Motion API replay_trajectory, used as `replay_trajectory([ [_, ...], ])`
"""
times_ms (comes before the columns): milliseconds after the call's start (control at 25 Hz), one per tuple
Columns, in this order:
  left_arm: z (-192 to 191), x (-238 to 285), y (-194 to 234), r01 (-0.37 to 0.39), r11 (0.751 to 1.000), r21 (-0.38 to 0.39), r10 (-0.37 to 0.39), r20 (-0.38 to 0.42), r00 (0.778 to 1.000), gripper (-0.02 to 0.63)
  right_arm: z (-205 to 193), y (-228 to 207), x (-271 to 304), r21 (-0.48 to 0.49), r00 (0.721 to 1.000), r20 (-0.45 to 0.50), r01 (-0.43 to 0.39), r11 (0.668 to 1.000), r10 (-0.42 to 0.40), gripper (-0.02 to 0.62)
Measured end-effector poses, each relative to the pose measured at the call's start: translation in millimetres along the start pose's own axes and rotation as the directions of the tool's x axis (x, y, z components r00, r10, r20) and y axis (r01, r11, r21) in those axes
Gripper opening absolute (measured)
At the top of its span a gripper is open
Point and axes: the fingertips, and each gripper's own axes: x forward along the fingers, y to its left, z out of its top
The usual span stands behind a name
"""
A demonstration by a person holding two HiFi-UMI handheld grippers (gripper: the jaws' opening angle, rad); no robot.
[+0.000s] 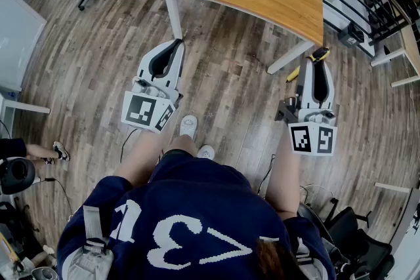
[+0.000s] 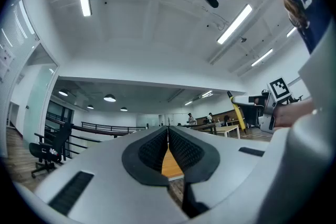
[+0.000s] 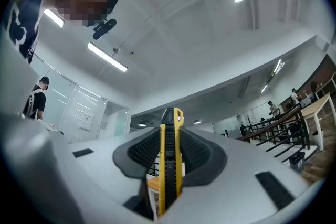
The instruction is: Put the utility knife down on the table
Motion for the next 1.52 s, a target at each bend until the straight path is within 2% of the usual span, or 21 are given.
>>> replay_trajectory([
  [200, 1, 7, -2, -0.001, 1.0, 0.004, 0.001, 0.01, 1.0, 0.018, 1, -5, -2, -0.002, 1.0, 0.004, 0.008, 1.0, -0.008, 0.123],
  [400, -1, 21, 1, 0.005, 1.0, -0.014, -0.005, 0.015, 1.0, 0.018, -4, -12, 1, 0.04, 1.0, -0.004, 0.029, 0.999, -0.029, 0.123],
  [640, -14, 54, 17, 0.005, 1.0, -0.024, -0.004, 0.011, 1.0, 0.018, -16, -26, 26, 0.041, 1.0, -0.006, 0.031, 0.999, -0.031, 0.123],
  [800, -27, 97, 41, 0.014, 0.999, -0.036, -0.013, 0.013, 1.0, 0.018, -28, -41, 65, 0.035, 0.999, -0.003, 0.037, 0.999, -0.037, 0.123],
  [1240, -45, 263, 136, 0.094, 0.995, -0.044, -0.091, 0.051, 0.995, 0.018, -72, -78, 227, 0.014, 0.998, 0.024, 0.061, 0.998, -0.061, 0.123],
  [1520, -63, 327, 169, 0.126, 0.99, -0.063, -0.123, 0.047, 0.991, 0.018, -93, -97, 286, 0.005, 0.997, 0.009, 0.076, 0.997, -0.076, 0.123],
])
